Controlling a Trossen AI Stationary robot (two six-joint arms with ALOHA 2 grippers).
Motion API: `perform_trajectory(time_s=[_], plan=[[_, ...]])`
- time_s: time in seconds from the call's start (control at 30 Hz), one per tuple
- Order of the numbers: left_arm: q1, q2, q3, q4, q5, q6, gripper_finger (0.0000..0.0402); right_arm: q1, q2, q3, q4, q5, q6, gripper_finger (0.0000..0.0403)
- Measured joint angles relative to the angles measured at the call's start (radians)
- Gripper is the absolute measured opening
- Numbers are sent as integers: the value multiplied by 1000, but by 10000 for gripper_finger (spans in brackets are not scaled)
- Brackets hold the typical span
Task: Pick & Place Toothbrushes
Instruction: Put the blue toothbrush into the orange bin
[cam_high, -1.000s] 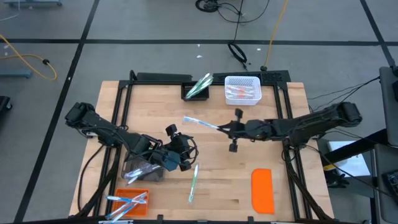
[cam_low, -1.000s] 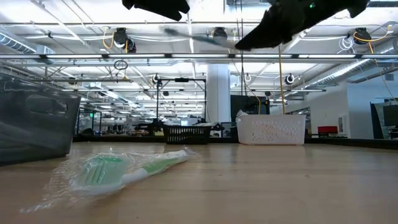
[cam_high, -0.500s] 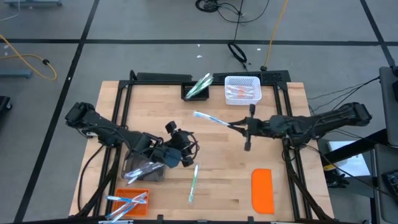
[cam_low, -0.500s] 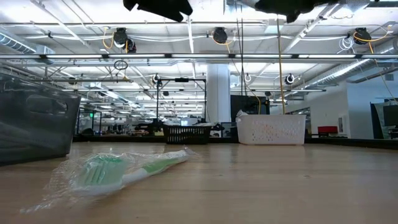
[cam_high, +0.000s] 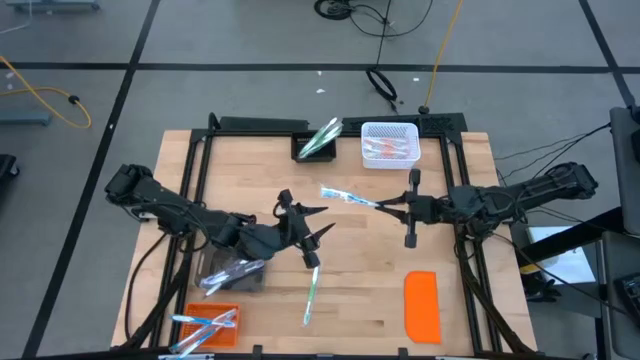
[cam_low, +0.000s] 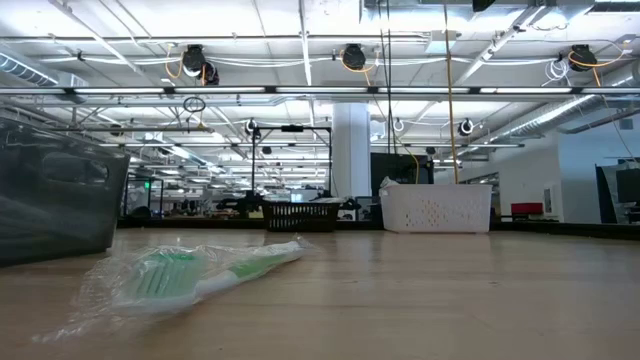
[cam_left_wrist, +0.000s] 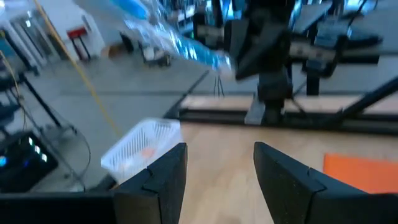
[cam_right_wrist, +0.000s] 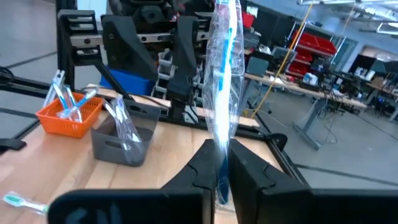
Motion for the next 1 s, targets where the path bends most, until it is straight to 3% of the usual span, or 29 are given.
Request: perform_trajectory(time_s=[0.37,0.7,1.0], plan=[[30,0,0,259,29,154,189,60,-21,1,72,-2,-76,14],[93,0,0,403,382,188,189,75,-21,1,128,-2,-106,14],[140,0,0,457,413,178,189,75,-20,1,151,-4,-122,14]])
